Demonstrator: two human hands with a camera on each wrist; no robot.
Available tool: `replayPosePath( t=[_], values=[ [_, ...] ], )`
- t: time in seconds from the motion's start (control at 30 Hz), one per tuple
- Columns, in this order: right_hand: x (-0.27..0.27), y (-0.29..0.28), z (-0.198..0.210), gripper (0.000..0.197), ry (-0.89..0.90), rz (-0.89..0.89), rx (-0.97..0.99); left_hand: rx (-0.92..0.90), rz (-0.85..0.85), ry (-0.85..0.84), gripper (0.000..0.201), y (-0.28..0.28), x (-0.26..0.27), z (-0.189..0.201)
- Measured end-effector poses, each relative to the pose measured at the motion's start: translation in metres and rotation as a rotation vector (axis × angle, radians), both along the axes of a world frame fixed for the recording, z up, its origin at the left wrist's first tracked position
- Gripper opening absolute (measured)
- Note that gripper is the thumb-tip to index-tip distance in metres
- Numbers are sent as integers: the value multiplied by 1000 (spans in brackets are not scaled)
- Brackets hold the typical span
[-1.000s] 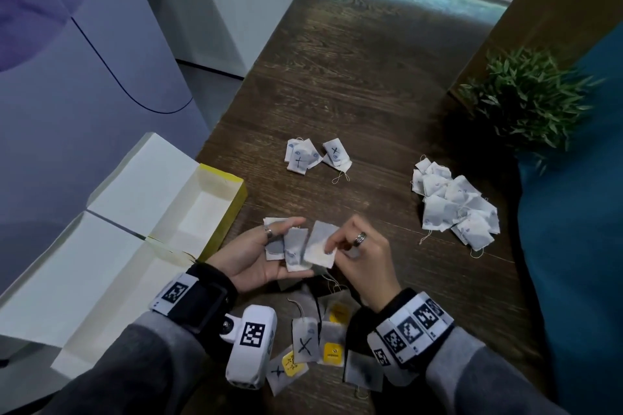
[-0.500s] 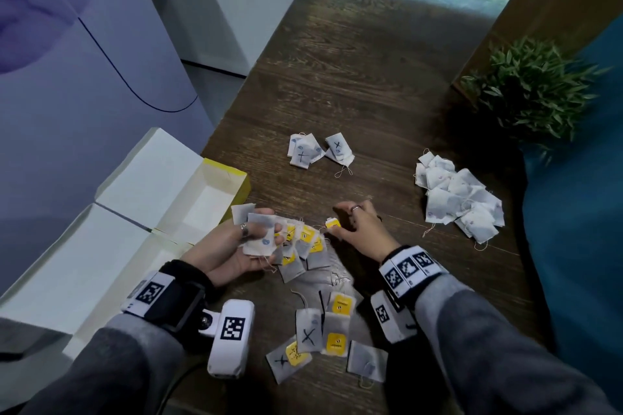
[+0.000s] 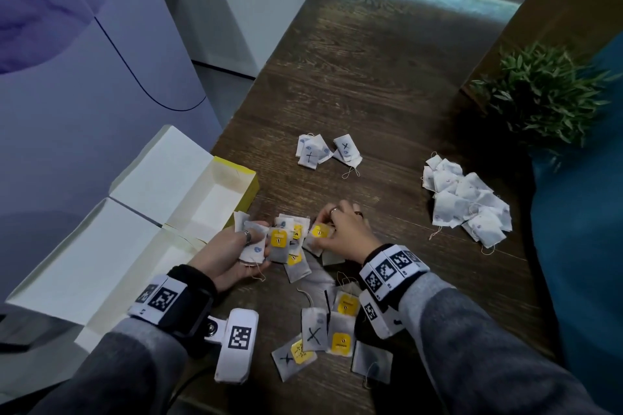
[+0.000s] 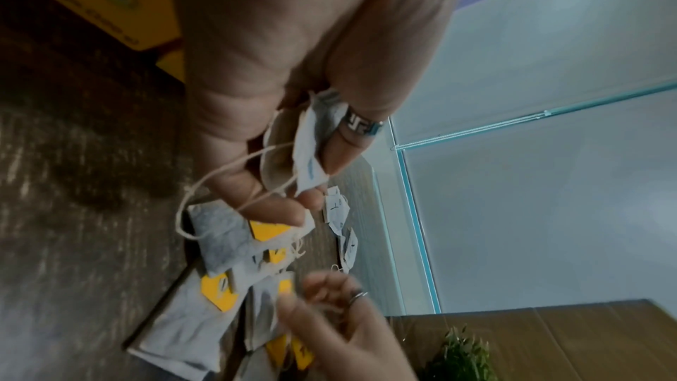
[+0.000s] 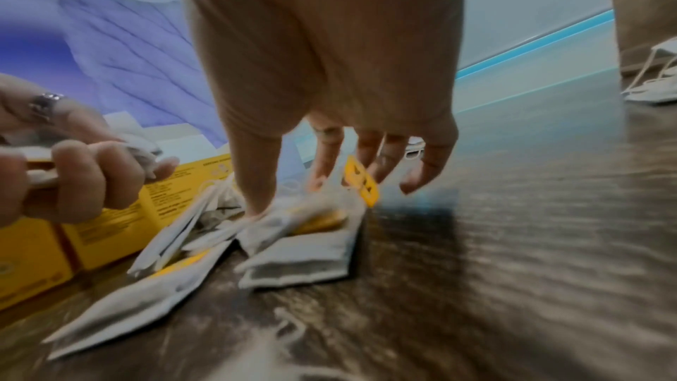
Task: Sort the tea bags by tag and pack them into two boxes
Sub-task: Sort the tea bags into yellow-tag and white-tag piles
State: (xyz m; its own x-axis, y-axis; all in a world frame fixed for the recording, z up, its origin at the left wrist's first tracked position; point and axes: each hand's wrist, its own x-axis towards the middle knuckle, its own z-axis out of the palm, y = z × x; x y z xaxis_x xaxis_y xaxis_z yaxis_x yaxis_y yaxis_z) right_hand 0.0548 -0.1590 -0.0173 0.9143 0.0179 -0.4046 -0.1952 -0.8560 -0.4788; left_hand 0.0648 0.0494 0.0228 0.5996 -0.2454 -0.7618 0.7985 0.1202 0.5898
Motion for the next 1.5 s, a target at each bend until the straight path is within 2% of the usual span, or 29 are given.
replayPosePath(
  t=[0.07, 0.13, 0.2, 0.3, 0.37, 0.43, 0.5, 0.6, 0.7, 0.83, 0.87, 0.93, 0.97, 1.07, 1.17, 1.37, 1.5],
  values=[
    [1, 9, 6, 39, -117, 10, 58, 92, -79, -38, 13, -1, -3, -2],
    [6, 22, 11, 45, -148, 60, 97, 212, -166, -83, 13, -3, -6, -8],
    [11, 35, 11, 45, -93, 106, 91, 330, -230, -116, 12, -7, -8, -16],
    [18, 47, 5, 28, 1, 90, 96, 442, -340, -155, 4, -14, -11, -22],
    [20, 46, 4, 13, 39, 6, 223, 487, -356, -189, 11, -17, -10, -27],
    [19, 42, 6, 20, 49, -85, 406, 503, -331, -240, 14, -17, -10, -28],
    [16, 34, 12, 19, 36, -175, 588, 444, -277, -310, 9, -14, -11, -26],
    [9, 17, 23, 14, 1, -300, 740, 249, -172, -355, 9, -7, -12, -20],
    [0, 0, 32, 9, -17, -410, 910, -21, -65, -302, 17, -2, -10, -15],
    [-10, -12, 42, 13, 24, -497, 1171, -405, 54, -127, 27, -2, -5, -8],
    [-12, -13, 45, 15, 37, -503, 1218, -485, 64, -109, 26, -2, -5, -5],
    [-17, -10, 51, 16, 47, -489, 1282, -588, 41, -163, 6, -5, -6, 0],
    [-20, -8, 55, 15, 41, -477, 1295, -595, 18, -204, 3, -7, -6, 1],
    [-27, -3, 63, 14, 19, -420, 1312, -548, -72, -302, 29, -12, -6, 3],
    [-30, -4, 68, 11, 7, -381, 1322, -479, -141, -378, 33, -11, -4, 3],
    [-29, -16, 75, 16, -69, -378, 1249, -503, -126, -314, 44, -15, -1, 1],
    [-10, -36, 60, 18, -110, -438, 992, -445, -133, -226, 41, -32, 7, 6]
  ],
)
